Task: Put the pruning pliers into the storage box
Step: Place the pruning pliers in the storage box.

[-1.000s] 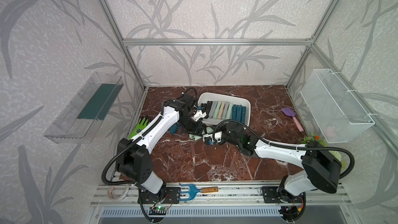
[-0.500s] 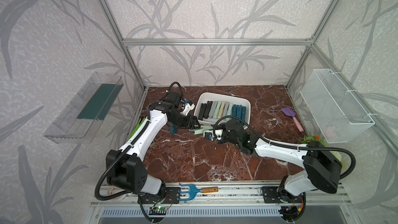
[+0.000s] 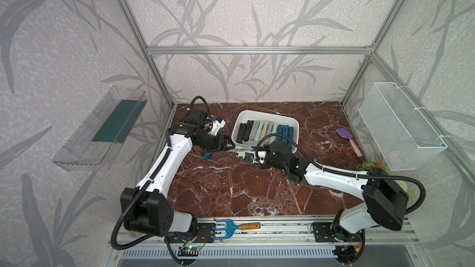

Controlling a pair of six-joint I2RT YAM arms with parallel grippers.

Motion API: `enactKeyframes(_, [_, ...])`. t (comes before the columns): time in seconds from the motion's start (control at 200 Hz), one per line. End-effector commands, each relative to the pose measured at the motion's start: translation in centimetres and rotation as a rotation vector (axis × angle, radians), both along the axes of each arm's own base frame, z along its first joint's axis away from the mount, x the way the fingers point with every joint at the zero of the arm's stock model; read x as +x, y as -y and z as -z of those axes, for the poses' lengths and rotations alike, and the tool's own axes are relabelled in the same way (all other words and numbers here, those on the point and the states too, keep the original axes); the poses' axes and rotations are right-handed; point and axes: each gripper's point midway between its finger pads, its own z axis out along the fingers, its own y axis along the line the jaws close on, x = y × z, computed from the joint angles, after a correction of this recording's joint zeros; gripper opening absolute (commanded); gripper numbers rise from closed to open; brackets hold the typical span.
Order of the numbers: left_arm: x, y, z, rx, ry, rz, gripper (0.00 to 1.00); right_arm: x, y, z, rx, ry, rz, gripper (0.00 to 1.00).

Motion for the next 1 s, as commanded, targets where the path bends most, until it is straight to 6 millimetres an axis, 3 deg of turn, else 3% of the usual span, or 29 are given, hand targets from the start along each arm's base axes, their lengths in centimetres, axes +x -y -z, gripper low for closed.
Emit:
enactKeyframes(0.0, [-0.3,-0.8,-2.8,-0.075,0.074,-0.055,0.75,0.7,-0.2,-2.0,0.077,0.000,0.019,0.10])
enactKeyframes(0.13, [-0.9,0.0,-4.9,-0.191,0.113,-0.071,0.81,1.1,-0.3,-1.6,0.079,-0.012,0.030,0.10])
enactKeyframes(0.27, [-1.6,0.9,-4.7,-0.272,0.089,-0.077,0.91,1.4,-0.6,-1.1,0.081,-0.038,0.039,0.10])
enactKeyframes(0.285, [-1.6,1.0,-4.6,-0.281,0.086,-0.079,0.98,1.4,-0.6,-1.0,0.081,-0.041,0.039,0.10])
enactKeyframes(0.31, [-1.6,1.2,-4.3,-0.296,0.080,-0.080,0.99,1.5,-0.7,-1.0,0.083,-0.044,0.039,0.10])
enactKeyframes(0.65, [-3.1,2.6,-3.9,-0.314,0.100,0.058,0.99,0.5,-1.0,-1.6,0.133,-0.119,-0.002,0.10])
enactKeyframes(0.995, [-3.7,4.2,-5.5,-0.374,0.180,0.177,0.99,-1.0,-0.2,-1.6,0.193,-0.416,-0.077,0.10])
